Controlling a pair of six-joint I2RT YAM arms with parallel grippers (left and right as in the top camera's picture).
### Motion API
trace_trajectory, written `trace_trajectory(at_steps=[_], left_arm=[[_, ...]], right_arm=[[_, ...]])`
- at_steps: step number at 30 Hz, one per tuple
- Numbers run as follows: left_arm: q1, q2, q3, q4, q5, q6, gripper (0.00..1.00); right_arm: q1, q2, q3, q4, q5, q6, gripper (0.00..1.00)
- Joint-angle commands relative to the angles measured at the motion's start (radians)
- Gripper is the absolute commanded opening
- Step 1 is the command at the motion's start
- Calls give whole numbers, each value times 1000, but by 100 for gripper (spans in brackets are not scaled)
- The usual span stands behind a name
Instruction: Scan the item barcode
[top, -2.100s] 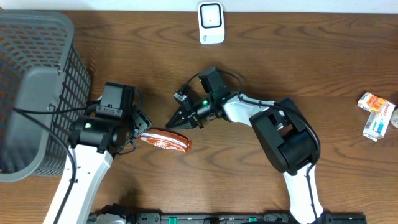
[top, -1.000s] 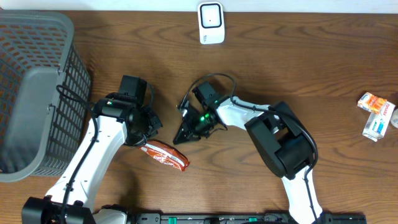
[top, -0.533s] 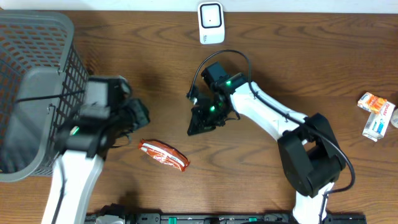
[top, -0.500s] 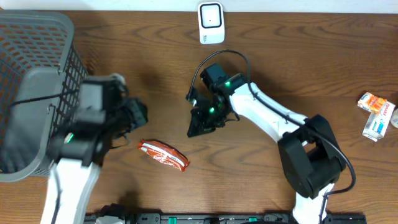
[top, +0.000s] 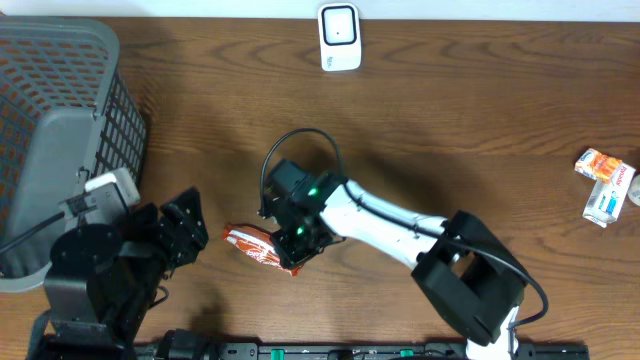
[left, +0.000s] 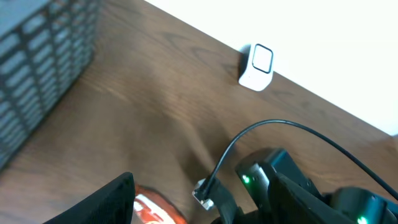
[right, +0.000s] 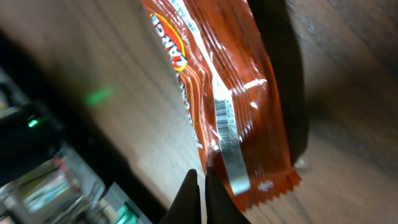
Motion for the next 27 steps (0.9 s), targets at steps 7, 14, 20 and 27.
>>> trace_trajectory(at_steps=[7,14,20,27], left_arm=[[4,-6,6,-70,-49,9,69],[4,-6,6,-89,-48,8,70],[4,-6,-24,-138,-27,-54,30],[4,-6,-181,-152,-33,-240,7]], right_arm=[[57,112,-3,29,243,135,1],[57,113,14,15,294,129,1],[50,6,28,24,296,124,1],[27,-18,28,77,290,123,1]])
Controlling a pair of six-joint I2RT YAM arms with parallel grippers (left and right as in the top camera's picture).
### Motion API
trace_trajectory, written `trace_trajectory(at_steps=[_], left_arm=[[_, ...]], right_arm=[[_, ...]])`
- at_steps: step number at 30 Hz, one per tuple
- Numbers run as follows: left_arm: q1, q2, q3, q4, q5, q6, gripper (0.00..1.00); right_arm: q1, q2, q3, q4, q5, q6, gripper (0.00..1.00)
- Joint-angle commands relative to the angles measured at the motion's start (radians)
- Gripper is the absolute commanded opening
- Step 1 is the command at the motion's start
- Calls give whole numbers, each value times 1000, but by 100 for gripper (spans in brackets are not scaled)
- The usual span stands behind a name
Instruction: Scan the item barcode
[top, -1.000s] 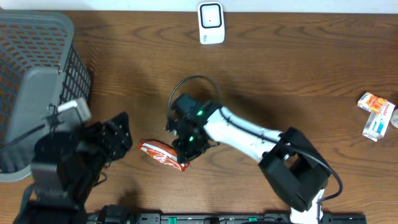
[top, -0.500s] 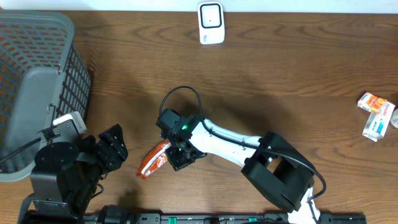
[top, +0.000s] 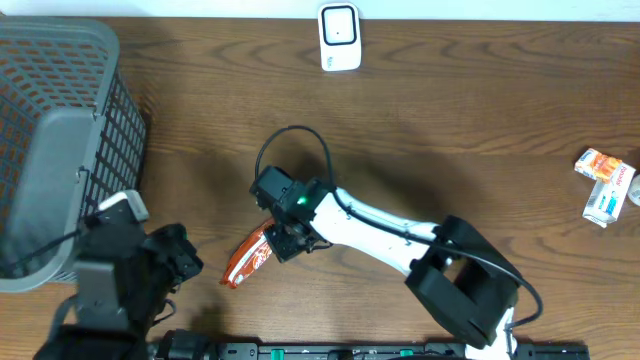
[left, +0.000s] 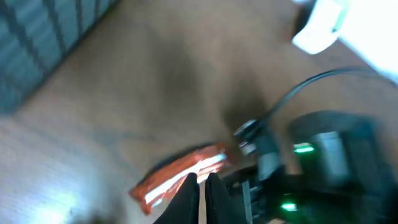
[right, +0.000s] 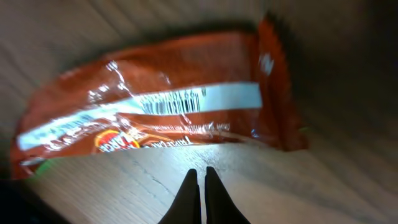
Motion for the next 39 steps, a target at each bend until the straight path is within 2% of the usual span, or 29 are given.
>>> trace_trajectory(at_steps=[1,5,8,16,27,39], left_arm=[[4,0,-90,-7,-6,-141,7],[4,0,-213,25,39,-209,7],[4,0,-311,136,144,-212,7],[4,17,-495,288,209,-306,7],[4,84,-623,385,273,-366,7],[4,253,-669,546,285,-388,8]], right_arm=[[-14,-26,3,6,17,8,1],[-24,-26,15,8,-28,-1,1],[-30,-26,27,28,-94,-11,1],[-45,-26,32,99,-155,3,1],[-54,-25,32,121,-154,13,1],[-51,-23,32,147,-139,31,1]])
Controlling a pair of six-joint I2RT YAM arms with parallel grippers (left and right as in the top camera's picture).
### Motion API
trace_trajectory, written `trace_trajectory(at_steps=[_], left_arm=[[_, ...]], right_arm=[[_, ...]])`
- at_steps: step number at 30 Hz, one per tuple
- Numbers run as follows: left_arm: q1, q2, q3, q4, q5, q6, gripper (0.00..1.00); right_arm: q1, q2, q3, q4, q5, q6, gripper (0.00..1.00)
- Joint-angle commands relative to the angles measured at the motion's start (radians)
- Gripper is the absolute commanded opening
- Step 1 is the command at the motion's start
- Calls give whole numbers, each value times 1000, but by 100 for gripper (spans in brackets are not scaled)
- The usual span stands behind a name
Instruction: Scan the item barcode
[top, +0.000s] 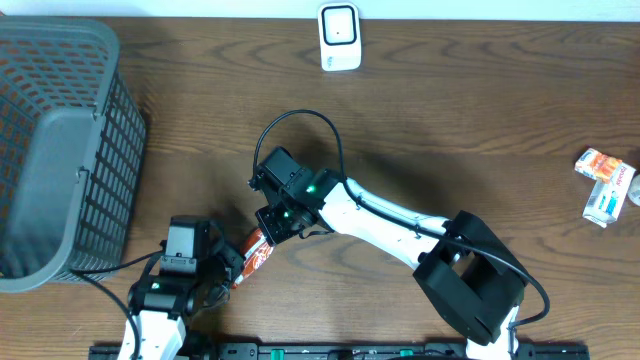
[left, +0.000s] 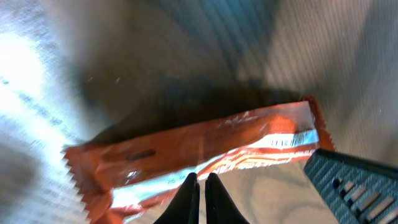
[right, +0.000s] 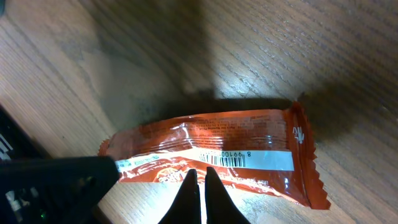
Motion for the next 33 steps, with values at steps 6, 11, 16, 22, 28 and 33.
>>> trace_trajectory(at_steps=[6,11,16,22,28,33], left_arm=[[4,176,-14,97,12,-13,7],[4,270,-14,129,14,-12,7],[4,293,-14,145,14,-12,7],[4,293,-14,153,14,-12,7],[4,292,-14,152,14,-12,8],[4,291,-14,152,14,-12,7]], right_arm=[[3,-16,23,11,-1,13,1],[4,-11,23,13,16,16,1],[12,17,23,-14,22,16,1],[33,52,23,-12,-14,19,1],[28,91,23,-19,67,42,1],[-14,110,23,-89,186,42,1]])
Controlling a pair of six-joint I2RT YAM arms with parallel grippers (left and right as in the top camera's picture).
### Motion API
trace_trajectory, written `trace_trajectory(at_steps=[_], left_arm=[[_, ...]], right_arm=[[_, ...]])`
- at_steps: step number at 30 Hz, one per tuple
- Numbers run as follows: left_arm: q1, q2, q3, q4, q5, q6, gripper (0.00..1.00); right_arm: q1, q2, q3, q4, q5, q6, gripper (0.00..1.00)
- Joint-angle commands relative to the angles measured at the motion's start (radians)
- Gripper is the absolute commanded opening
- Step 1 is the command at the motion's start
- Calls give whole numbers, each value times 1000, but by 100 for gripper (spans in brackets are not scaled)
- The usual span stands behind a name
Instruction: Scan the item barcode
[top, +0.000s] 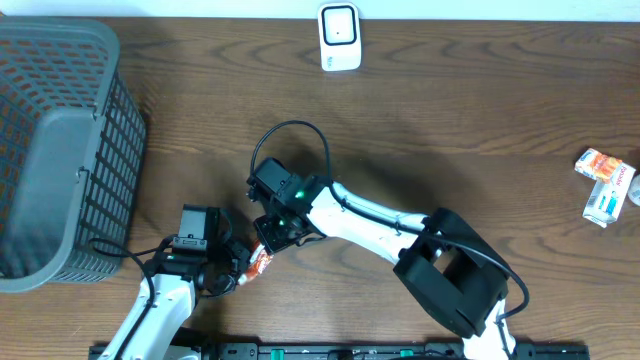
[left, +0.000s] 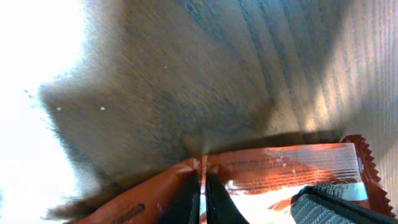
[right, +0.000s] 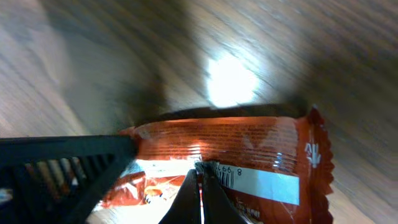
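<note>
An orange snack packet with a white barcode strip lies on the wooden table near the front edge. My left gripper is at its left end. In the left wrist view the left gripper is shut, with a raised fold of the wrapper pinched at its tips. My right gripper comes from the upper right. In the right wrist view the right gripper is shut on the wrapper just left of the barcode digits. The white scanner stands at the far edge.
A grey mesh basket fills the left side. Small orange and white boxes lie at the far right. The left gripper's black body crowds the packet's left end, and a ribbed right finger shows beside the packet.
Both grippers were just above the packet and are now down on it, tips in the wrapper. The left gripper has shifted right along the packet, and the wrapper has creased at both sets of tips.
First my right gripper was at the packet's end with the left gripper open to its left. Then the packet lay turned diagonally, the left arm lower and shut. Then both shut grippers stood over the packet, and now both pinch it.
</note>
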Motion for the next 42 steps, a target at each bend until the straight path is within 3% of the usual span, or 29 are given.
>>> trace_trajectory(at_steps=[1,7,13,18,25,26,28,31,33,34,38,39,42], left_arm=[[4,13,-8,-8,-10,-8,7],[4,13,-8,-8,-10,-2,8],[4,13,-8,-7,-10,-2,7],[4,13,-8,-6,-11,7,7],[4,-53,5,23,-11,110,7],[4,-76,14,23,-11,129,7],[4,-121,34,23,-10,161,7],[4,-198,69,27,-11,198,7],[4,-237,75,56,-10,198,7],[4,-250,75,70,-10,198,7],[-6,-248,75,104,38,198,7],[-14,-238,75,116,49,197,7],[-50,-195,75,179,62,197,7]], right_arm=[[-55,35,-1,-43,196,15,1],[-201,33,0,-58,225,-1,1],[-323,31,1,-61,42,-136,1],[-321,-26,2,-71,23,-241,1],[-304,-175,2,-123,27,-309,1],[-309,-198,2,-137,27,-298,4],[-318,-233,2,-161,27,-277,19],[-336,-283,2,-203,60,-232,77],[-348,-290,2,-233,108,-175,92],[-355,-289,1,-251,124,-143,95],[-375,-254,-20,-275,121,-58,96],[-377,-245,-27,-271,121,-51,90],[-380,-220,-41,-235,122,-39,54]])
